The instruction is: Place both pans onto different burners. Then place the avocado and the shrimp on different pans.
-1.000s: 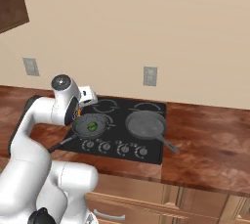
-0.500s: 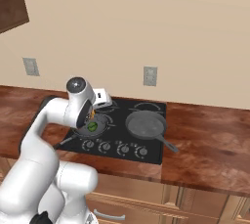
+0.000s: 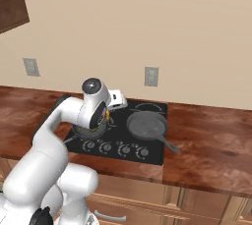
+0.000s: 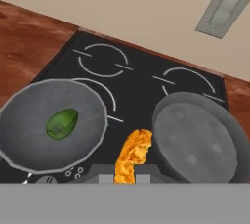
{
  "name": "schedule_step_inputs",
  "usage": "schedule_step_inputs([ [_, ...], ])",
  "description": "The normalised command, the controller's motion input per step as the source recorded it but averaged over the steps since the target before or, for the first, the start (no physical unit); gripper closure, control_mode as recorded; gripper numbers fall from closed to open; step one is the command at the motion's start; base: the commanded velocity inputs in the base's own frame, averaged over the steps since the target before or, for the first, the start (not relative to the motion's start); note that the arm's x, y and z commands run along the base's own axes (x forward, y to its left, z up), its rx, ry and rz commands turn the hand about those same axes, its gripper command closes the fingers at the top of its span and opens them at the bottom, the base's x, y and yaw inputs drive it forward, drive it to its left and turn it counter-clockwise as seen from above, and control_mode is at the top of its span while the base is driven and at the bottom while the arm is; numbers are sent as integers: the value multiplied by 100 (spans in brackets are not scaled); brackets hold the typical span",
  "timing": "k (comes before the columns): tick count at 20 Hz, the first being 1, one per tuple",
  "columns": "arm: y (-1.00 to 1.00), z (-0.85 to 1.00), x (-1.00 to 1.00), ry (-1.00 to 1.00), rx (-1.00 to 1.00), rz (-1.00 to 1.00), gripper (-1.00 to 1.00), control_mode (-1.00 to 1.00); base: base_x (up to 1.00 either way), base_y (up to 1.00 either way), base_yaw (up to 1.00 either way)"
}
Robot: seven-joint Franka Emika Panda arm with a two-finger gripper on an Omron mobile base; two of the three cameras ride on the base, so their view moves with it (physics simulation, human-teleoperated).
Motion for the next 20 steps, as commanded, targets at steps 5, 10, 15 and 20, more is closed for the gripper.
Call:
schedule_step_inputs([
  [5, -49, 0, 5, 0, 0, -4, 100, -100, 0, 0, 0],
  [10, -51, 0, 0, 0, 0, 0, 100, -100, 0, 0, 0],
  [15, -46, -4, 3, 2, 0, 0, 100, -100, 0, 0, 0],
  [20, -34, -11, 16, 5, 0, 0, 100, -100, 0, 0, 0],
])
